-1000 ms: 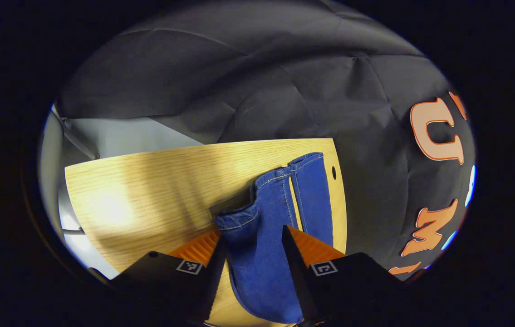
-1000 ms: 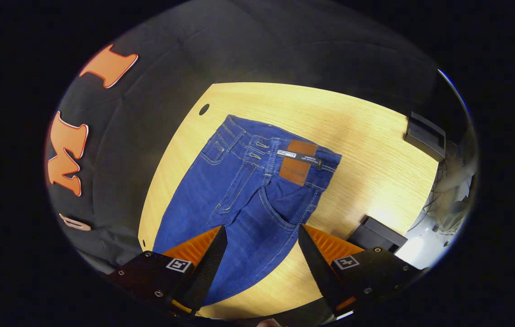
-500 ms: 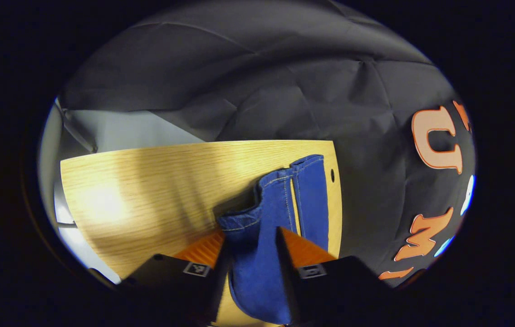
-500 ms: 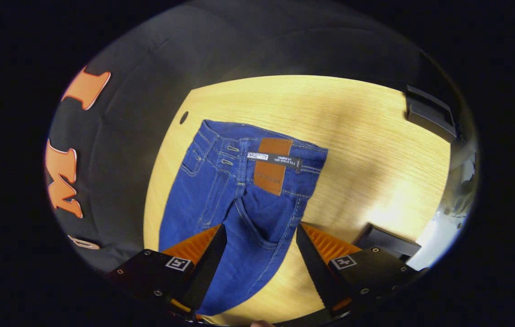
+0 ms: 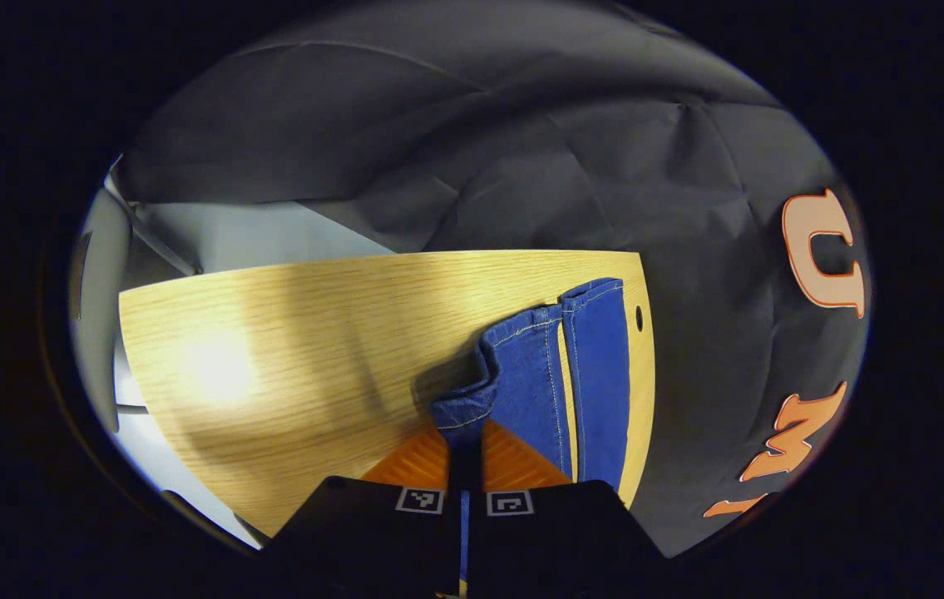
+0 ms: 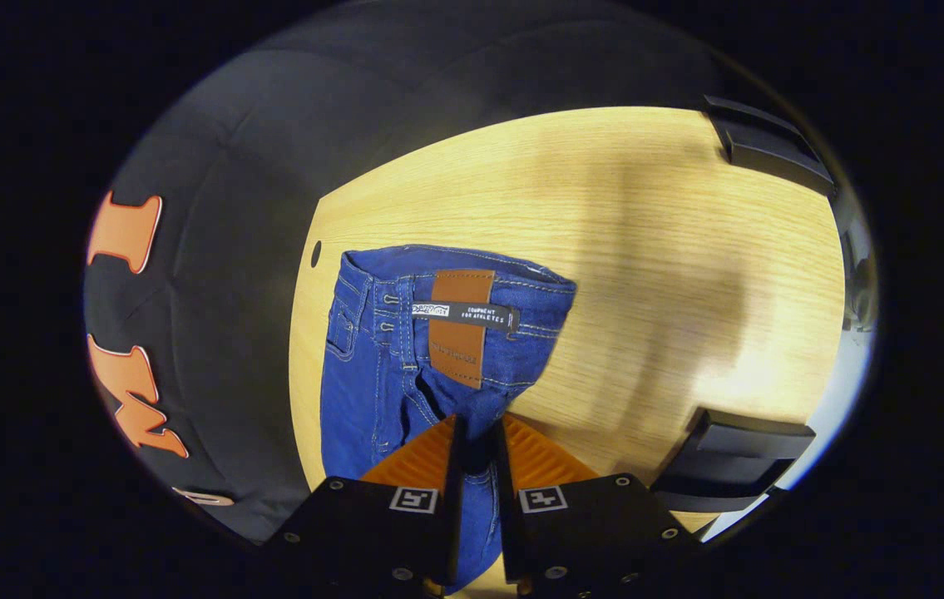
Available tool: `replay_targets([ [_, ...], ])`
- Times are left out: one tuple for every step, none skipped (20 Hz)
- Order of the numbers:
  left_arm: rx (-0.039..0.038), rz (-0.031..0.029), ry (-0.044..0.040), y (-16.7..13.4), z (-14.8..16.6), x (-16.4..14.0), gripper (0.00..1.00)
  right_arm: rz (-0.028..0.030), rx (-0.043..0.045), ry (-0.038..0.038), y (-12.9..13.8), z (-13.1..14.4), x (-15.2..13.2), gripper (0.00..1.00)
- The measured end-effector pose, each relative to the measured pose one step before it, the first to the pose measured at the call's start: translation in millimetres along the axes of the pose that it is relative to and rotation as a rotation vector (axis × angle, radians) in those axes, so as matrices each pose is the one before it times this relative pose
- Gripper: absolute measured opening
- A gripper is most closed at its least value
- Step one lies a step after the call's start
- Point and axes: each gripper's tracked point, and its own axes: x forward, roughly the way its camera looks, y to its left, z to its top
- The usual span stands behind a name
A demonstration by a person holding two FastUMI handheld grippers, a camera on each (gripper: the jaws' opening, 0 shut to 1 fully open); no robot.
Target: Grasp the waist and the cuffs of the jeans and fold them to make the two legs overlap; first hold the waist and fold one-third of the jeans toward the cuffs, then hold the cuffs and fold the remaining one-third in the same direction to finish folding.
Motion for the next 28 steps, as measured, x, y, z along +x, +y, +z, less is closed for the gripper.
replay_targets([
  [0.00935,-0.00819,0.00096,-3.07,0.78,-4.16,0.05,0.00984,-0.01389,-0.00619,3.54,0.47,-3.52,0.21],
  [0.00736,-0.00331,0.00301,-3.18,-0.38,-3.14,0.04,0.00537,-0.00863,-0.01032,1.74,1.51,-4.21,0.20],
  [0.00583,-0.00528,0.00208,-2.24,-0.21,-3.30,0.04,-0.02789,-0.00320,-0.01623,-4.17,-2.84,-7.64,0.19],
  [0.00999,-0.00268,-0.00034,-3.29,-0.80,-1.90,0.04,-0.04392,0.02768,-0.02427,-5.33,7.52,-6.85,0.14],
  [0.01263,-0.00452,-0.00012,-2.58,1.06,-1.22,0.04,0.03929,0.02835,-0.00797,4.36,-0.97,14.58,0.09],
  [0.01103,-0.00413,-0.00242,-3.46,1.66,-0.84,0.04,0.01106,0.00151,-0.01003,5.51,-0.43,-15.93,0.08],
  [0.00276,-0.00511,0.00197,-3.68,2.24,-0.06,0.04,0.00431,-0.00515,-0.00123,3.12,-0.59,-2.28,0.08],
  [0.00219,-0.00447,0.00360,-3.22,0.74,-2.07,0.04,-0.00205,0.00092,-0.01433,2.41,1.13,-4.76,0.07],
  [-0.00099,-0.00982,0.00107,-4.20,2.29,-0.78,0.04,-0.00758,-0.00447,-0.01078,2.93,0.74,-3.46,0.07],
  [0.00822,-0.00565,0.01589,-3.62,-0.98,-1.40,0.04,-0.02148,0.00793,-0.01920,0.23,1.54,-3.77,0.08],
  [0.01596,-0.00423,0.00788,-5.29,1.06,-1.53,0.04,0.00049,0.01057,-0.00851,6.37,-0.88,-5.29,0.08],
  [0.01546,0.00422,0.01473,-2.80,0.52,0.51,0.04,-0.00354,0.01463,-0.00836,5.30,-1.47,-3.04,0.07],
  [0.00827,0.00116,0.00372,-5.16,2.49,-1.74,0.04,0.00699,0.00761,-0.00775,9.05,0.51,-2.97,0.07],
  [0.01160,0.00027,0.00968,-7.60,3.33,-0.08,0.04,-0.00205,-0.00347,-0.00738,5.49,-0.57,-2.15,0.07],
  [0.00534,0.00699,-0.00355,-4.62,4.84,-1.91,0.04,0.00084,-0.00543,-0.00321,5.25,-1.09,-2.96,0.07],
  [-0.00079,0.00498,0.00219,-3.36,2.89,-2.04,0.04,0.00263,-0.00414,-0.00167,7.83,-0.89,-3.43,0.07],
  [-0.01092,0.00509,-0.00834,-5.34,3.48,-3.44,0.04,-0.00471,-0.00198,0.00025,4.15,1.19,-1.09,0.07],
  [-0.01285,-0.00218,-0.00906,-4.89,4.39,-1.35,0.04,-0.00117,-0.00011,0.00665,5.37,-0.42,1.09,0.07],
  [-0.00923,0.00946,-0.01562,-4.75,5.81,-2.72,0.04,-0.00206,0.00641,0.00596,3.64,0.90,2.01,0.07],
  [-0.00671,0.01223,-0.01205,-3.30,0.83,-0.73,0.04,-0.00552,0.01276,0.01680,2.61,-0.05,4.60,0.07],
  [-0.00792,0.02031,-0.00872,-0.49,0.29,-3.16,0.04,-0.00701,0.02019,0.01528,1.77,1.18,2.62,0.07],
  [-0.01906,-0.00253,-0.00642,-7.72,2.00,-0.98,0.04,0.00346,0.01655,0.01636,4.66,1.96,4.11,0.07],
  [-0.01523,-0.00423,-0.01104,-9.32,2.39,-1.05,0.04,0.00338,0.00490,0.01009,4.39,2.57,3.60,0.07],
  [0.00815,0.00363,-0.01185,-6.96,1.66,1.43,0.04,0.00680,0.00421,0.00508,5.32,3.30,3.36,0.07],
  [0.01677,0.00200,0.00437,-8.05,2.03,2.35,0.04,0.01171,0.00515,0.00999,9.20,2.51,4.96,0.07],
  [0.03356,0.00702,-0.00296,-8.57,0.68,0.74,0.04,0.00314,0.00268,0.01141,6.14,1.57,4.27,0.07],
  [0.02151,0.00340,-0.00821,-7.61,4.63,3.19,0.04,0.00235,-0.00617,0.01211,6.94,2.22,4.41,0.07],
  [0.01010,-0.00602,-0.01320,-14.40,7.72,1.46,0.04,-0.00396,-0.00805,0.00416,7.73,2.95,6.21,0.07],
])
